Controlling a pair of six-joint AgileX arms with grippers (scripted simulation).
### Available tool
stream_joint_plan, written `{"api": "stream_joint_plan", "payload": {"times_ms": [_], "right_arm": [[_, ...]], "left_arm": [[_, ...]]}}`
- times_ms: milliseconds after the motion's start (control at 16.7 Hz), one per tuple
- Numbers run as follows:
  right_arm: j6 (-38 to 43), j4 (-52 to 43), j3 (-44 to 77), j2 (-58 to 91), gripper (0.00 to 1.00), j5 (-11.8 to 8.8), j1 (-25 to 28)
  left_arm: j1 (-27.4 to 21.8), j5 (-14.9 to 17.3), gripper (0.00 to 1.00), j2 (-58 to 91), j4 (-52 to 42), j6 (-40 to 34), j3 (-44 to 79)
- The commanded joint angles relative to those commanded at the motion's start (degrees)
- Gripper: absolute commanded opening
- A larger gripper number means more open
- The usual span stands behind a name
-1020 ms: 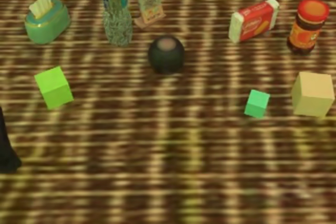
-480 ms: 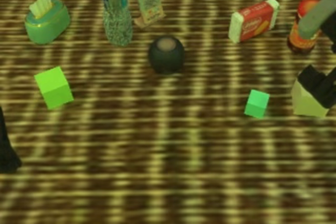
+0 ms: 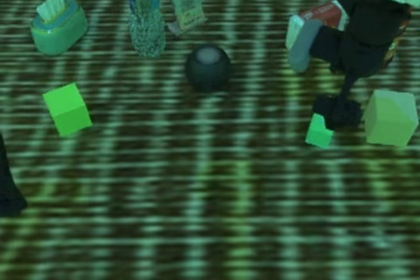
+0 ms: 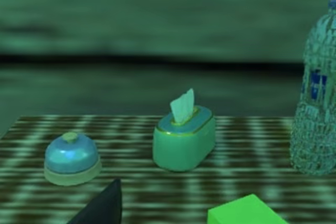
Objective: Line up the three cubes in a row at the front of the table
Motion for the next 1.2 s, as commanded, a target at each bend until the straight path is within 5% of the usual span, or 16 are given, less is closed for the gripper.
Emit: {"api": "stream_joint_plan", "payload": {"times_ms": [600,1200], "right_arm": [[-2.76,-3.03,6.7,6.78,1.0,0.1,0.96],[-2.64,13.44,-3.47,13.11,1.0,0.17,1.31]], "left_arm": [[0.0,0.0,1.0,0.0,0.0,0.0,0.0],[0.0,0.0,1.0,0.0,0.0,0.0,0.0]]}}
